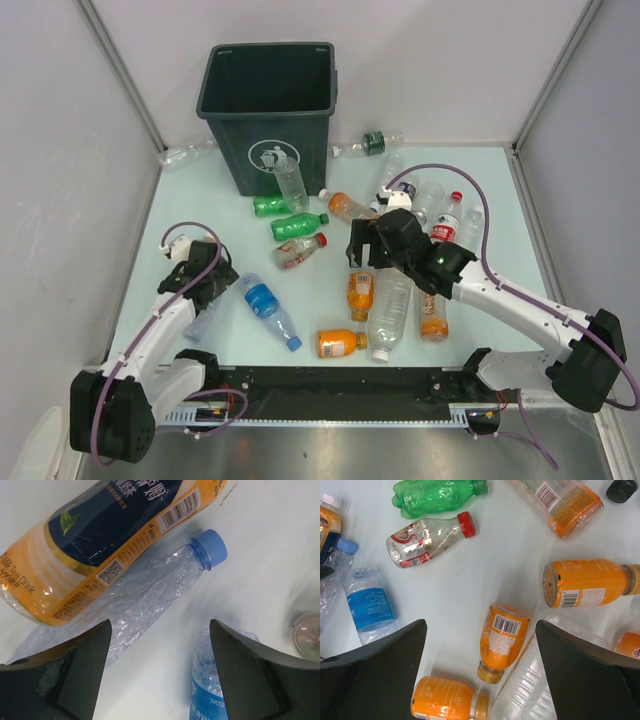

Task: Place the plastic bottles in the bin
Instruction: Move the plastic bottle to the center of the board.

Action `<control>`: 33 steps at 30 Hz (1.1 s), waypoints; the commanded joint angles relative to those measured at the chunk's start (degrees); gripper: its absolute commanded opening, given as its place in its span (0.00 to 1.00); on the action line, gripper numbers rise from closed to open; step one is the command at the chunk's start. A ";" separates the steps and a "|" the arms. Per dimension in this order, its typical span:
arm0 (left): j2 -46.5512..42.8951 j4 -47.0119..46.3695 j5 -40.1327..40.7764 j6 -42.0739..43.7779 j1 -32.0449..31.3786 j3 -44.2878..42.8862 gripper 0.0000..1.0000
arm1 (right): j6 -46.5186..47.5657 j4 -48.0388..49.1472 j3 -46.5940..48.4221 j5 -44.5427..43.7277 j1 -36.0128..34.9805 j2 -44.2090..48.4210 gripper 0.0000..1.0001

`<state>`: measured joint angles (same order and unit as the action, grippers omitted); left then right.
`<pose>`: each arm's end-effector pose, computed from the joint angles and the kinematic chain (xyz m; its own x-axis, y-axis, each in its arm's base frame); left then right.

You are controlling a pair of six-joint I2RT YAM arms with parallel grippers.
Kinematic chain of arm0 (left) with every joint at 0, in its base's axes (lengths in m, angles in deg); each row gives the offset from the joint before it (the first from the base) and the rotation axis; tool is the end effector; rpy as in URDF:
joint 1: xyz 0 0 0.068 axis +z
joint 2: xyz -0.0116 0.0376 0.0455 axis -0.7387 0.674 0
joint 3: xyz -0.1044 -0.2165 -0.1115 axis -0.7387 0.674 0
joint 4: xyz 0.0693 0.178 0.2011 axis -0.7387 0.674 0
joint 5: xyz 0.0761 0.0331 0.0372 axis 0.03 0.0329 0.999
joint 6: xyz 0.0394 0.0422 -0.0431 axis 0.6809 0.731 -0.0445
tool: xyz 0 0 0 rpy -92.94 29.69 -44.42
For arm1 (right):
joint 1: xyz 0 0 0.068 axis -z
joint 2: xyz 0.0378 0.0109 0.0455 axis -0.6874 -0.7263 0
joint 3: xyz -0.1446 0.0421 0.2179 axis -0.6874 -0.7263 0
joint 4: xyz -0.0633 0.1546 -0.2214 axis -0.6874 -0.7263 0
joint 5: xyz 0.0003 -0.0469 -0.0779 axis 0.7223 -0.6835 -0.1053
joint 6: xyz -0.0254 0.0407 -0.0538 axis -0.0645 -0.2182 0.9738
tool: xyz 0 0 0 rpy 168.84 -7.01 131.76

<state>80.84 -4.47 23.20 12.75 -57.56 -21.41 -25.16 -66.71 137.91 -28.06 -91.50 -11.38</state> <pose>0.2072 -0.0131 0.1631 -0.5288 -0.5983 -0.6020 -0.6424 0.7457 -0.1769 0.2170 0.2165 0.2854 -0.6231 0.0250 -0.7817 -0.2890 0.9214 0.2598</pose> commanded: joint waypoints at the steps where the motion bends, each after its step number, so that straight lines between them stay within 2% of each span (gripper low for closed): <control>1: 2.91 -1.99 -3.63 1.01 0.27 2.37 0.85 | -0.98 2.23 -0.38 1.33 0.35 1.51 0.95; 8: 3.27 -7.33 -11.78 4.62 0.18 2.28 0.83 | -1.51 3.19 -0.64 1.94 0.44 0.54 0.95; 14: 4.67 -11.47 -13.65 3.47 0.18 -0.70 0.85 | -1.25 3.46 -0.64 2.12 0.70 0.28 0.95; 18: 5.91 -7.09 -8.66 5.23 0.09 -7.11 0.86 | -1.42 3.11 -0.64 2.30 0.96 0.54 0.95; 26: 3.01 1.87 -0.47 3.65 0.09 -13.44 1.00 | -1.77 3.19 -0.73 2.74 0.96 0.98 0.95; 30: 3.79 3.90 3.92 2.24 0.53 -15.11 1.00 | -1.42 2.84 -0.64 2.65 0.97 1.25 0.95; 33: 5.89 2.41 2.62 4.61 2.28 -15.73 1.00 | -1.33 2.40 -0.73 2.39 0.96 1.60 0.95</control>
<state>84.80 -2.88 23.22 16.62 -57.10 -34.43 -26.45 -65.02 137.19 -25.55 -90.75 -11.38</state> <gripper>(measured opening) 0.996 0.948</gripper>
